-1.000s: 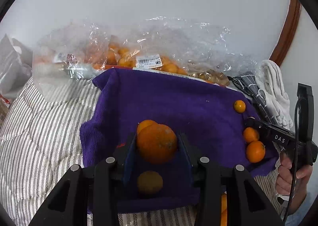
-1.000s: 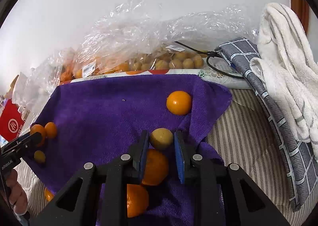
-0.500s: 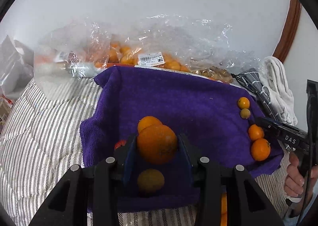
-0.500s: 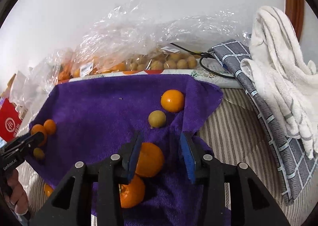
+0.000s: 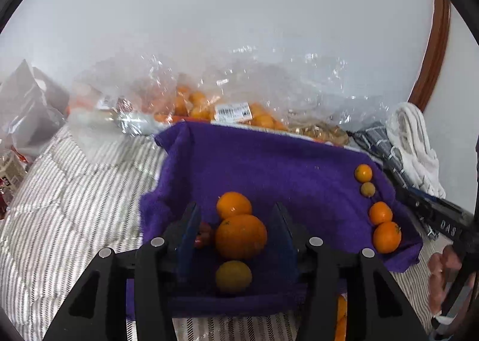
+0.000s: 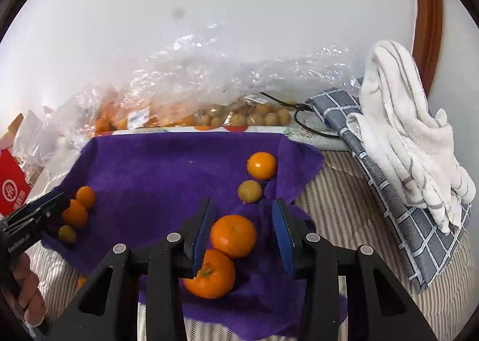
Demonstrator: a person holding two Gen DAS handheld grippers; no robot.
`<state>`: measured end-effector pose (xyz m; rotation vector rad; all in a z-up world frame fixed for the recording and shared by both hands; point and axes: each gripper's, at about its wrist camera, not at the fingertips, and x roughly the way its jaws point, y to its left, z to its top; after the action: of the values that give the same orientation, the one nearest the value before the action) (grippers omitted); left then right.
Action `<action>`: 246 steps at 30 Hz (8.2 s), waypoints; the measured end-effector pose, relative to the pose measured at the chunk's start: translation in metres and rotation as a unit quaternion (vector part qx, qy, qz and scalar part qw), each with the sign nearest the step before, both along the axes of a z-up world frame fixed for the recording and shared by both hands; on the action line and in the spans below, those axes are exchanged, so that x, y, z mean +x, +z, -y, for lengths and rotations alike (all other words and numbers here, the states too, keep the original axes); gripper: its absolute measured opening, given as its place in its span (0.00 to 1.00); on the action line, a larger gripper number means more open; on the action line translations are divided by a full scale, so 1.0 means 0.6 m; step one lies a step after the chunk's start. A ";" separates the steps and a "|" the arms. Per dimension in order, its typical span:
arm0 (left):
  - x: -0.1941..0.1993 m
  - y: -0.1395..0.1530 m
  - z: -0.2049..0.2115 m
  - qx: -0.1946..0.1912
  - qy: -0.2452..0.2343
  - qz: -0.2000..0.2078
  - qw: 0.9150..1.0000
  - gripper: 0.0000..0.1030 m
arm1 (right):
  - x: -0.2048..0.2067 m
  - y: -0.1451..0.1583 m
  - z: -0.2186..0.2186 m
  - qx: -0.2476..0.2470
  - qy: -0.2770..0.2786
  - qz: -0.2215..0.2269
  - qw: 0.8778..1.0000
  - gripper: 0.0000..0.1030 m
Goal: Organize fruits
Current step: 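Lower and open the right gripper on the towel while the left releases the orange, then grasp a small orange on the bedspread with the right gripper and lift it, then grasp a yellow mango-like fruit with the left gripper while the right holds the orange, then carry the orange and yellow fruit over the purple towel with both grippers, then lower and open the right gripper on the towel while the left releases the yellow fruit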
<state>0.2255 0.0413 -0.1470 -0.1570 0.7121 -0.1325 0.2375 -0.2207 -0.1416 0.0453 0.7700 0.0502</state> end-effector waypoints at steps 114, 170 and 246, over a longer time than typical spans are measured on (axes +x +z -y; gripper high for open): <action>-0.095 -0.031 0.108 -0.018 -0.155 -0.057 0.986 0.38 | -0.166 -0.081 0.039 0.053 0.010 -0.057 0.997 0.32; -0.079 0.050 -0.045 -0.042 0.008 0.038 0.998 0.38 | -0.159 0.026 0.025 0.071 0.032 0.006 0.997 0.32; -0.026 -0.018 -0.012 0.003 0.009 -0.023 1.000 0.50 | -0.008 -0.073 -0.118 0.036 0.093 -0.065 0.993 0.33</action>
<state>0.2100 0.0486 -0.1580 -0.1606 0.7560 -0.1105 0.2326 -0.1497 -0.1854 0.0446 0.9018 0.2538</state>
